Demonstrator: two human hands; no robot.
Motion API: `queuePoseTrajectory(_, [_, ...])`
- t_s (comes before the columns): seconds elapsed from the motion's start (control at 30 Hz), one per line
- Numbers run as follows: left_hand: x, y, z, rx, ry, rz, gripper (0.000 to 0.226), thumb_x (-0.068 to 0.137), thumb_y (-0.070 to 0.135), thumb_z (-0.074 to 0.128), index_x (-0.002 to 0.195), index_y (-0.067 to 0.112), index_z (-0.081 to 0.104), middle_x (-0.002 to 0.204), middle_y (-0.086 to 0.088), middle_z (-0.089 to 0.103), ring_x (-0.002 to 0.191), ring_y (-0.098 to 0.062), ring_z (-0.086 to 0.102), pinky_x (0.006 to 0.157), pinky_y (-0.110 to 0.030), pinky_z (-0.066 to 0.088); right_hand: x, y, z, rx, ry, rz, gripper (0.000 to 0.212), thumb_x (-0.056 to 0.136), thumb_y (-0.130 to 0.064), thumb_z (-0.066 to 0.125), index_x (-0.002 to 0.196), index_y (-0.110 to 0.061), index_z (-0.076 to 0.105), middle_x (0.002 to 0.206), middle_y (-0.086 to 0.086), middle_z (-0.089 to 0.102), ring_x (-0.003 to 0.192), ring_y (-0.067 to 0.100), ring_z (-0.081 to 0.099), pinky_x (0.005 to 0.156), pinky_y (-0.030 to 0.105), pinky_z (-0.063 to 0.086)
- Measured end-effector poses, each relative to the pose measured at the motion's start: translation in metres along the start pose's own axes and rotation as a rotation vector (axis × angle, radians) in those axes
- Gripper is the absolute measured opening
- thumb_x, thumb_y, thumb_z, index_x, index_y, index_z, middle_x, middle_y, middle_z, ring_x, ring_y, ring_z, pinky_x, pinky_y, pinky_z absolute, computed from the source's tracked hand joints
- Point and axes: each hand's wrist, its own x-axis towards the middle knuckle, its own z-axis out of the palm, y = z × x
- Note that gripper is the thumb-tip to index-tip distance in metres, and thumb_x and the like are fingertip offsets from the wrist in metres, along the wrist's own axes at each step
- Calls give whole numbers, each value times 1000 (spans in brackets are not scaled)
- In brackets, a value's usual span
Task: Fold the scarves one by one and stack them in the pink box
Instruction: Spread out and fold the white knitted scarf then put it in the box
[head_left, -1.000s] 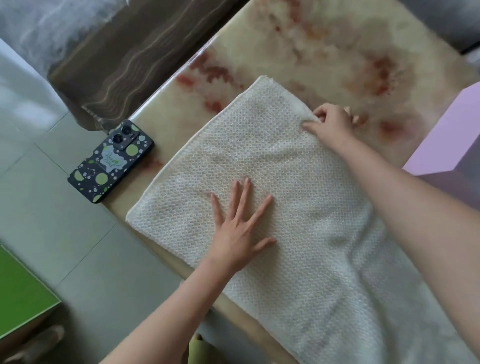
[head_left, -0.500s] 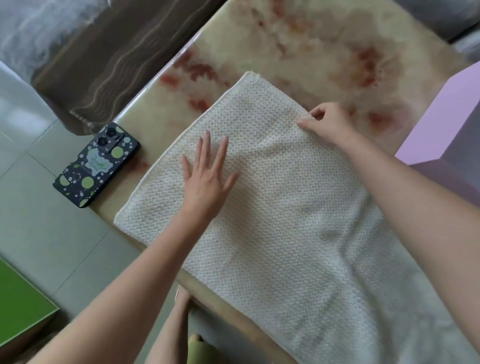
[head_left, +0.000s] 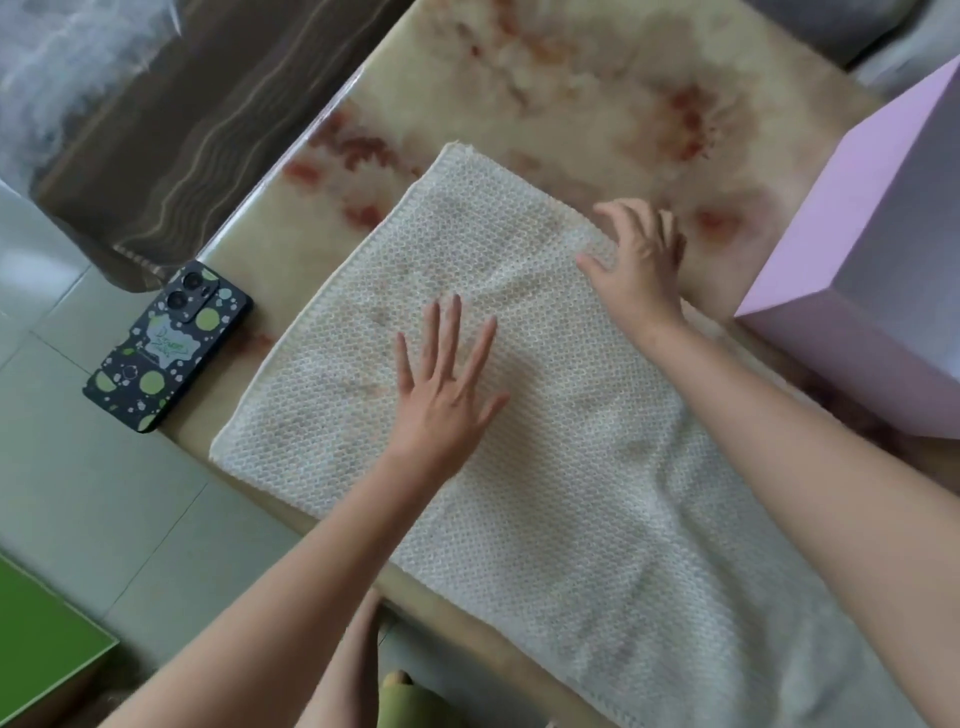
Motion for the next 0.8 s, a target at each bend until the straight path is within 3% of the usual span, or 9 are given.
queuePoseTrajectory(0.1, [-43,33,23,-2,-7,165,68,93,60,23,151,33,1,158,-4,-16,145,-22,-17,114,-55,-5,-61,26,-17,83,-97,-80,50,82,-25,69,127,-12,52,129,9,47,118,26,39,103,31,26])
queuePoseTrajectory(0.2, [-73,55,47,41,-89,244,72,90,65,25,151,33,2,159,-6,-12,146,-23,-13,112,-57,-2,-125,70,-30,-20,-159,-81,53,84,-23,68,132,-11,48,136,8,44,122,25,38,105,34,26])
queuePoseTrajectory(0.33, [-91,73,60,84,-139,237,82,85,63,36,152,27,3,158,-12,-11,146,-27,-11,109,-61,-2,-173,131,-56,32,-99,164,47,86,-13,66,130,-6,51,134,10,47,126,28,41,107,32,26])
queuePoseTrajectory(0.43, [-96,94,63,57,-143,274,81,85,56,44,152,26,9,159,-12,-6,146,-28,-11,111,-57,-3,-187,168,-77,-7,-6,378,48,83,-11,68,129,-6,53,131,12,50,121,32,43,105,38,27])
queuePoseTrajectory(0.5, [-106,110,67,25,-166,353,79,81,56,56,147,24,26,156,-12,16,145,-28,9,112,-51,7,-188,183,-87,-42,-19,478,53,83,-16,69,132,-6,50,133,14,49,120,35,40,104,37,26])
queuePoseTrajectory(0.57, [-123,122,75,-21,-175,468,69,70,53,71,129,28,45,137,-5,40,130,-25,40,108,-42,23,-184,193,-92,-38,-67,497,54,84,-20,69,133,-7,50,132,15,49,121,34,37,105,34,24])
queuePoseTrajectory(0.63, [-140,127,85,-64,-169,566,60,64,50,77,115,32,50,123,2,45,114,-18,45,101,-34,33,-177,198,-96,-9,-87,502,49,85,-22,68,130,-9,53,128,15,51,122,32,35,105,32,23])
queuePoseTrajectory(0.7, [-150,127,93,-75,-166,605,58,61,50,79,110,34,53,119,4,47,113,-17,41,102,-34,29,-170,200,-98,1,-119,512,44,85,-24,68,125,-11,57,122,14,54,121,31,35,103,32,25])
queuePoseTrajectory(0.8, [-155,123,101,-13,-231,676,59,58,57,77,108,37,54,124,3,46,123,-20,37,111,-45,18,-162,202,-95,-12,-159,519,38,84,-28,68,117,-10,61,119,14,55,119,31,35,102,36,27])
